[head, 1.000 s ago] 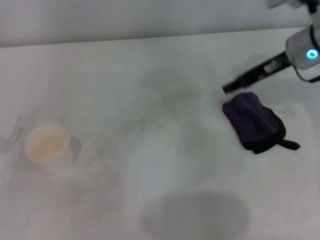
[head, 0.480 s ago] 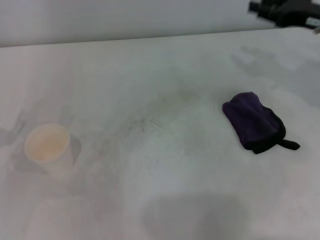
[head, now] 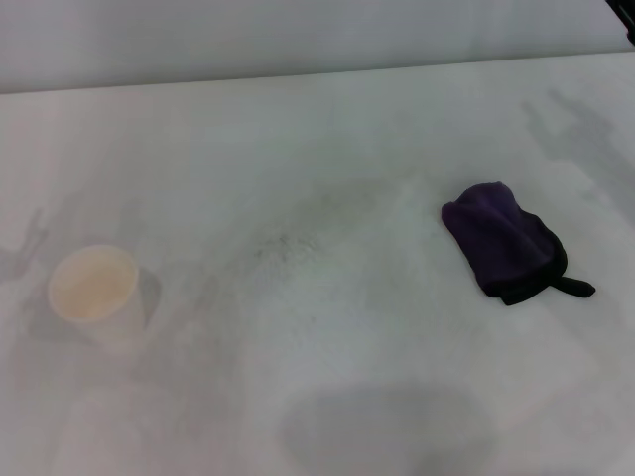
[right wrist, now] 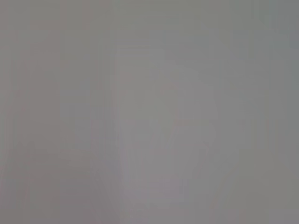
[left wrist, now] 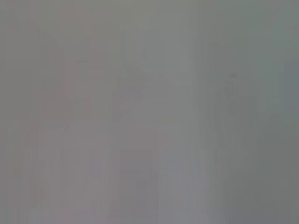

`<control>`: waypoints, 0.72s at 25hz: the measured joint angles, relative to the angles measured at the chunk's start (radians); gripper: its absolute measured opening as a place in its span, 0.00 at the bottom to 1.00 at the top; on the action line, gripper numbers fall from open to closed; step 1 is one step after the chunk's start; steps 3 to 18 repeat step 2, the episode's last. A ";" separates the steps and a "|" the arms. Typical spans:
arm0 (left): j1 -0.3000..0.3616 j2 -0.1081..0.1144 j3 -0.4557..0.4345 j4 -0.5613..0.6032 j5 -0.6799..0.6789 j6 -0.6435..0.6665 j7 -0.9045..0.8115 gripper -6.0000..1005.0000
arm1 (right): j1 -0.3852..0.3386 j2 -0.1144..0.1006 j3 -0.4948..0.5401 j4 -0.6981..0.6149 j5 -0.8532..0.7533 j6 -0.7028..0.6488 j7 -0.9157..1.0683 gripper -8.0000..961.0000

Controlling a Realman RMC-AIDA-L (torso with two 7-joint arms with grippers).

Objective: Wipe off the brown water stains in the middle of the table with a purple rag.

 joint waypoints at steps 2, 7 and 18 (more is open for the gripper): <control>-0.003 -0.001 0.000 0.000 -0.003 0.000 0.000 0.89 | -0.002 0.000 0.000 0.054 0.049 -0.038 -0.085 0.52; -0.003 -0.001 0.000 0.000 -0.003 0.000 0.000 0.89 | -0.002 0.000 0.000 0.054 0.049 -0.038 -0.085 0.52; -0.003 -0.001 0.000 0.000 -0.003 0.000 0.000 0.89 | -0.002 0.000 0.000 0.054 0.049 -0.038 -0.085 0.52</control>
